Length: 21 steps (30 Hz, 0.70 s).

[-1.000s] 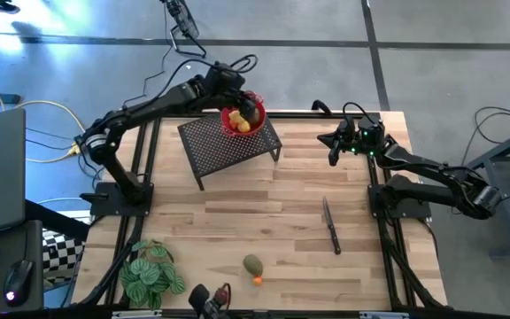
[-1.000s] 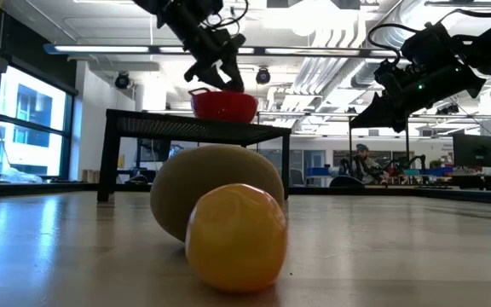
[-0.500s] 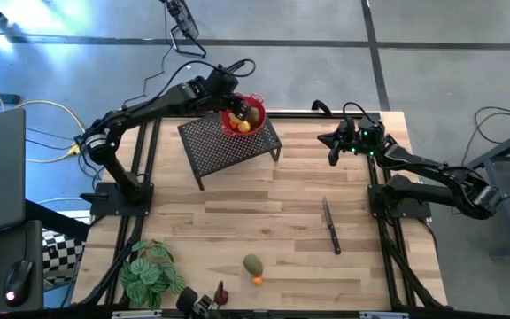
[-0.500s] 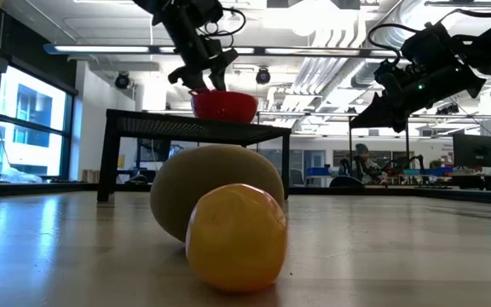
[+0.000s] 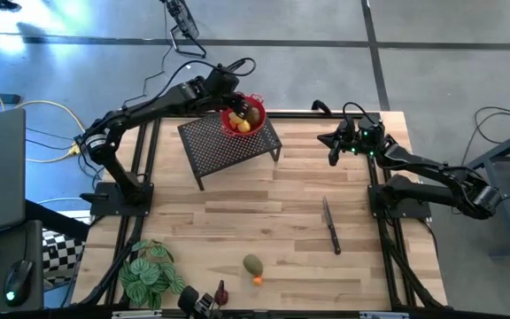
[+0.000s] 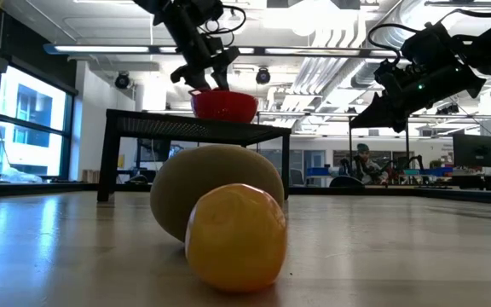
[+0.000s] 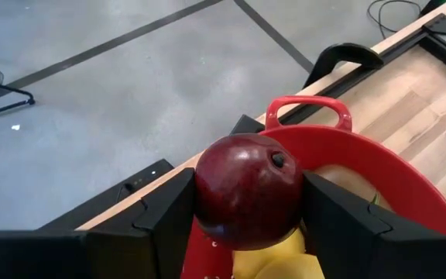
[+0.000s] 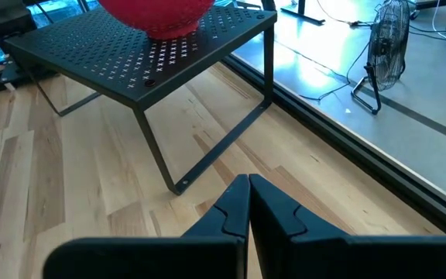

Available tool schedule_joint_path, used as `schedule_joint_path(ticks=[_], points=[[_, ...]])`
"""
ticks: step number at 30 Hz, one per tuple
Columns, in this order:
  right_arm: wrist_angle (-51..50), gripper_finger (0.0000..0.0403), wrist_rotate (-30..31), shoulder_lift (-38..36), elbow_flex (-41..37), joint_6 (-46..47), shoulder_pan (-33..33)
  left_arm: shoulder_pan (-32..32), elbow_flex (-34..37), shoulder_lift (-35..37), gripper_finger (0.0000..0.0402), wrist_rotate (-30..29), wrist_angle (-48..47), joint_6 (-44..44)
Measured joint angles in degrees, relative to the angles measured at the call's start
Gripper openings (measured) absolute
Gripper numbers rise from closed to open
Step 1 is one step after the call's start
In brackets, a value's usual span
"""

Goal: Pick & Place Fruit
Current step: Put the top pomegranate into the red strainer bowl on the shelf, then put the pomegranate into the red strainer bowl on the shelf

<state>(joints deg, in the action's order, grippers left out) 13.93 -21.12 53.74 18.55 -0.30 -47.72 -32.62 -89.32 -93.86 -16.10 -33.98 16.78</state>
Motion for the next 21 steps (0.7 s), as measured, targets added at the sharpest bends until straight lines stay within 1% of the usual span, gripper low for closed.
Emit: schedule_joint_path(ticks=[9, 11, 18, 21], points=[[0.0, 0.0002, 0.0, 0.0, 0.0, 0.0, 0.0, 0.0, 0.0, 0.0, 0.0214, 0.3, -0.1, 0.0], [0.0, 0.0003, 0.0, 0.0, 0.0, 0.0, 0.0, 0.0, 0.0, -0.5, 0.0225, 0.3, 0.1, 0.0], [0.0, 0.0003, 0.0, 0.0, 0.0, 0.0, 0.0, 0.0, 0.0, -3.4, 0.0286, 0.8, 0.3, -0.6], [0.0, 0.0003, 0.0, 0.0, 0.0, 0.0, 0.0, -0.1, 0.0, -3.4, 0.0299, 0.9, 0.3, -1.3]])
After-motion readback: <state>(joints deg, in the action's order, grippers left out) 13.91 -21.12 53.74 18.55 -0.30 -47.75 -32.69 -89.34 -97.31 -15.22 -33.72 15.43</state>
